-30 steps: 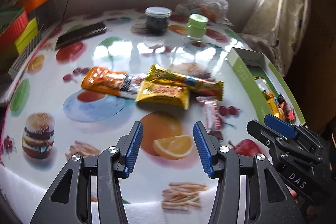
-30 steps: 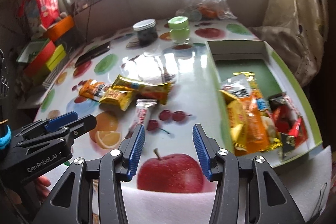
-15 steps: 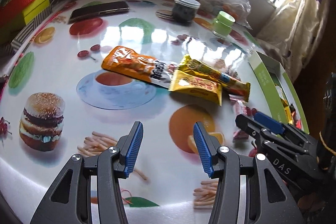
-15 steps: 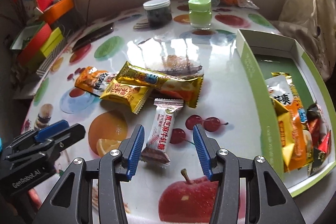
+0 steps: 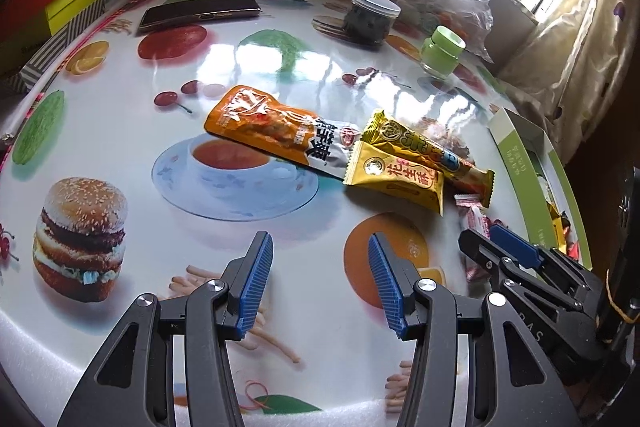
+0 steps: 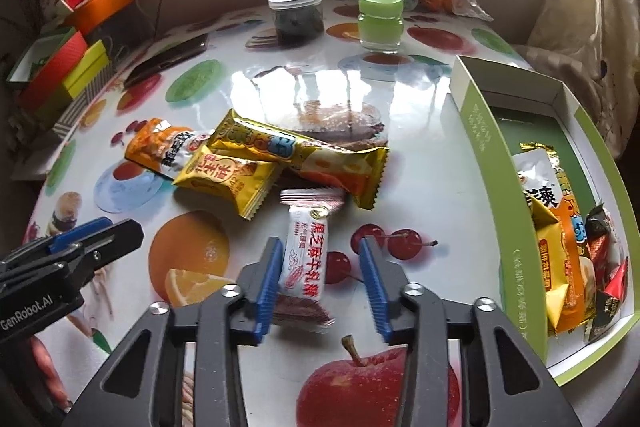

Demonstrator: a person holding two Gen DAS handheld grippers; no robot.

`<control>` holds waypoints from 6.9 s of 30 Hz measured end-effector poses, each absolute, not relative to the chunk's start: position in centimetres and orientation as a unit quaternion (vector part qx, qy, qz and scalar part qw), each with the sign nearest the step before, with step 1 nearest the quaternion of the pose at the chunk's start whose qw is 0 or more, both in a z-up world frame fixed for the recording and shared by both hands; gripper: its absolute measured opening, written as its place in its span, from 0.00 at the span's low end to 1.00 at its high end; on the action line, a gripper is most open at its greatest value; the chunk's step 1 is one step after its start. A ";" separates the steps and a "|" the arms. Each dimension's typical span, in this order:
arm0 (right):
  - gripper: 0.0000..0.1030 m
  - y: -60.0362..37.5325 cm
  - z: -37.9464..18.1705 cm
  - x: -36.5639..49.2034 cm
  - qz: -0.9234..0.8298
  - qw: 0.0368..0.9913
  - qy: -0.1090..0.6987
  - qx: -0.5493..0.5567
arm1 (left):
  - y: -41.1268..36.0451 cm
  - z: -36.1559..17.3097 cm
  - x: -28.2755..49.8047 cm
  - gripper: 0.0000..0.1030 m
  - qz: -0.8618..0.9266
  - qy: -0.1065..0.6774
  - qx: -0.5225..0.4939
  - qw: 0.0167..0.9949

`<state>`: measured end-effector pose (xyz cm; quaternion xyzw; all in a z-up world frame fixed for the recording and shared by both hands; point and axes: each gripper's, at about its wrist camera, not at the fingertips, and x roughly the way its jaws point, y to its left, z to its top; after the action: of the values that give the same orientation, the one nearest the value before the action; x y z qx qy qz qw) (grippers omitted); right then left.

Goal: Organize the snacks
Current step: 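Grasp the white nougat bar with the right tool, then grasp another yellow peanut candy with the left tool while the right tool holds the nougat bar, then carry the peanut candy with the left tool into the box while the right tool carries the nougat bar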

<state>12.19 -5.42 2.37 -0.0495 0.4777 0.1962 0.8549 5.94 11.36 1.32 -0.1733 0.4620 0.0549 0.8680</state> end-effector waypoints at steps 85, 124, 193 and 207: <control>0.18 -9.3 2.6 11.3 0.258 0.839 0.479 0.009 | 9.1 0.9 11.5 0.54 0.121 0.487 -0.151 0.852; 0.18 -9.2 3.6 10.5 0.240 0.849 0.471 -0.010 | 9.0 2.1 10.5 0.23 0.103 0.460 -0.127 0.873; 0.18 -11.7 6.3 9.3 0.227 0.871 0.435 0.008 | 5.8 4.0 9.0 0.23 0.044 0.449 -0.080 0.889; 0.18 -16.8 8.9 10.7 0.173 0.895 0.411 0.017 | 0.6 6.8 11.6 0.23 -0.011 0.430 -0.065 0.900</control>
<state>10.74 -16.80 8.89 0.0172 0.4115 0.1727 0.8947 11.64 0.63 6.77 -0.0649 0.4301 -0.0107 0.9004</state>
